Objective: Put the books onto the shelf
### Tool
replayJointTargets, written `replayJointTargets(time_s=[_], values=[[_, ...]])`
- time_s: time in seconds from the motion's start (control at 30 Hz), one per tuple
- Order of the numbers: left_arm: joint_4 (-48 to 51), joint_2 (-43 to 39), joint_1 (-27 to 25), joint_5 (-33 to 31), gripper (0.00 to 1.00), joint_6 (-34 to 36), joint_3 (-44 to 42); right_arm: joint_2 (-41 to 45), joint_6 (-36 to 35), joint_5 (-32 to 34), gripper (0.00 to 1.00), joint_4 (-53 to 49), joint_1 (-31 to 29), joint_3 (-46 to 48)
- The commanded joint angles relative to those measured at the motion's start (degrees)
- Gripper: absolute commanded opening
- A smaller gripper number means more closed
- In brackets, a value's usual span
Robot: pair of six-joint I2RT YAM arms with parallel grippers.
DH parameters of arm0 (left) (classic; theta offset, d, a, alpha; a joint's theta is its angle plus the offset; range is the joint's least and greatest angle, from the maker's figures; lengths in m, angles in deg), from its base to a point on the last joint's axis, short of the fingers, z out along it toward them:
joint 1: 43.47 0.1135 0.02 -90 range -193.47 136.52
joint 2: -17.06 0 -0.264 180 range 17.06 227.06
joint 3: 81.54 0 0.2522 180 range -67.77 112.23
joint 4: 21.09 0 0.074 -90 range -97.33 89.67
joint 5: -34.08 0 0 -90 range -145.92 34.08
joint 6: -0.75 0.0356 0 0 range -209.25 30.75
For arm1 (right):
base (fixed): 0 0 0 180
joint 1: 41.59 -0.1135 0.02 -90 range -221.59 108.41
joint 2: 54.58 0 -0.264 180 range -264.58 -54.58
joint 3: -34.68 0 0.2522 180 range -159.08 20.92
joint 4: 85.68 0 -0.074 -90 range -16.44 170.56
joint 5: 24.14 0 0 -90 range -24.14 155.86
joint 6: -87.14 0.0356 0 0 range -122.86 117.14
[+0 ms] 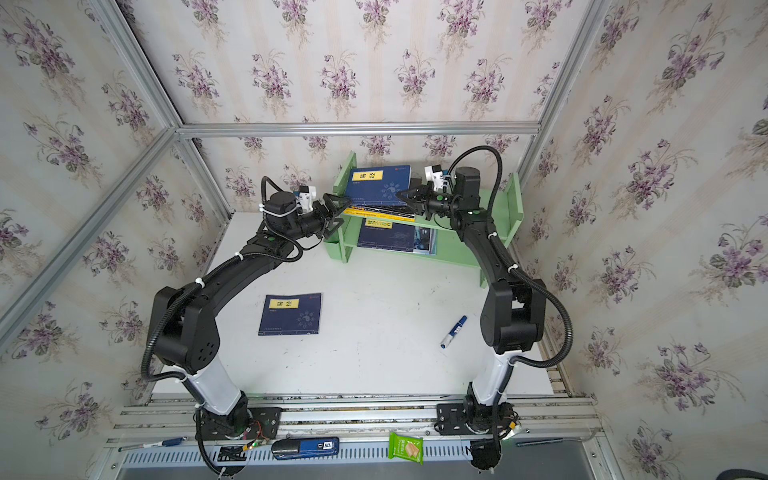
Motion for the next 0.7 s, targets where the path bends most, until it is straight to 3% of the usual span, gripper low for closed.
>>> replayJointTargets(time_s=[0.0, 0.33, 0.67], values=[[-2.57, 0.41, 0.07, -3.23, 0.99, -0.81, 0.51, 0.19, -2.0, -0.39, 0.07, 0.09, -0.05, -0.98], [-0.33, 0.28, -0.9, -9.54, 0.99, -4.04, -0.35, -0.78, -0.04, 0.91, 0.07, 1.92, -0.11, -0.89], [-5.19, 0.53, -3.0, -11.32, 0.99, -8.06, -0.9, -1.0, 0.58, 1.39, 0.07, 2.73, -0.18, 0.0]])
